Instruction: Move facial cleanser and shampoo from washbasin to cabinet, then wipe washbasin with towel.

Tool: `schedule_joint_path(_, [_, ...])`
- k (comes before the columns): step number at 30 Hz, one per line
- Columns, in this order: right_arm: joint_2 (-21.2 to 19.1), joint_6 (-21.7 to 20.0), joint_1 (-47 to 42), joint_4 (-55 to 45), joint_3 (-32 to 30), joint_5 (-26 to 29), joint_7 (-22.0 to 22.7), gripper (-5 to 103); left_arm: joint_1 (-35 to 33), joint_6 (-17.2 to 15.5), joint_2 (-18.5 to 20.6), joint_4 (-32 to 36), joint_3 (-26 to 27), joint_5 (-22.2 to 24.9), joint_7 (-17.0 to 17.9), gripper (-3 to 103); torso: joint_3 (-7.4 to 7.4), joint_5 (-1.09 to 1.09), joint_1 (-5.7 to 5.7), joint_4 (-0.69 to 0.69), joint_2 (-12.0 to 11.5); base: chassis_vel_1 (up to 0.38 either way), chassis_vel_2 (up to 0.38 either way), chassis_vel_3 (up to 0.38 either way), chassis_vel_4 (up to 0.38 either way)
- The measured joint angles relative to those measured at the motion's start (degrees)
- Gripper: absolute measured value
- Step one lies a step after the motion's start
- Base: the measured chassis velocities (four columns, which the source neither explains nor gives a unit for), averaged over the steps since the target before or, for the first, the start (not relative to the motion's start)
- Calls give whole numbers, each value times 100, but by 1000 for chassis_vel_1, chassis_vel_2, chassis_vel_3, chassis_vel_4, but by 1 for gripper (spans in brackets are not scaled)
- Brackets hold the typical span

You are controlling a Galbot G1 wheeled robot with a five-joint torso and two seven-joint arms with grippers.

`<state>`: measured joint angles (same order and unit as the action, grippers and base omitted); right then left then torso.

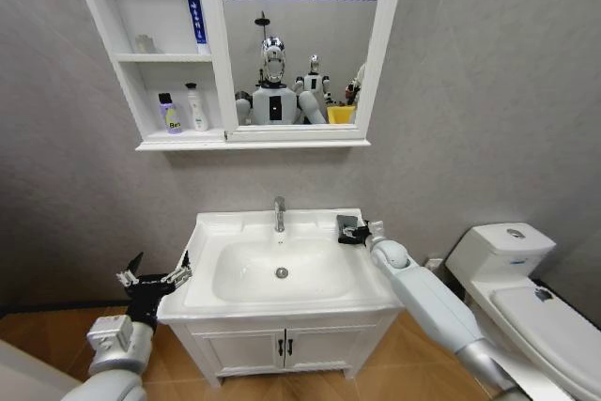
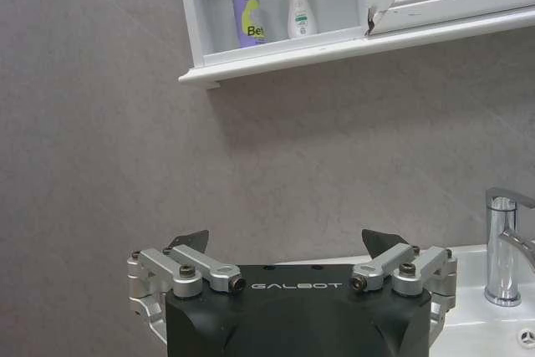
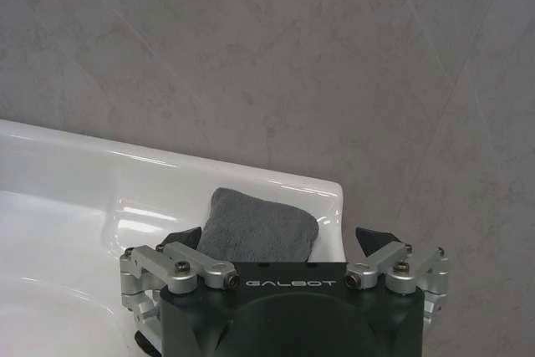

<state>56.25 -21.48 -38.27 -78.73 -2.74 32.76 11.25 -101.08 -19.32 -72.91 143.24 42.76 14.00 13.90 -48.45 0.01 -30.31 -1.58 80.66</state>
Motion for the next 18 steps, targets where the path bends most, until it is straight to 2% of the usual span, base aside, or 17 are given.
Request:
schedule_joint_path(7, [-206,-20,-457,-620,-271,-63,235,100,0,0,0,0,0,0,0,100,0,0,0,0,0,0,0,0,0])
schedule_joint_path(11, [-314,-4,-1486,-1648,-827,-30,438,100,0,0,0,0,0,0,0,100,1,1,0,-3,0,0,0,0,0])
schedule_joint_path(12, [-314,-4,-1486,-1648,-827,-30,438,100,0,0,0,0,0,0,0,100,1,1,0,-3,0,0,0,0,0])
schedule_joint_path(16, [-216,249,-2581,-2689,-1318,-307,761,100,0,0,0,0,0,0,0,100,1,0,1,-1,1,0,0,0,0])
schedule_joint_path(18, [-168,343,-2830,-2900,-1397,-476,854,100,0,1,0,0,0,0,0,100,1,0,1,1,1,0,0,0,0])
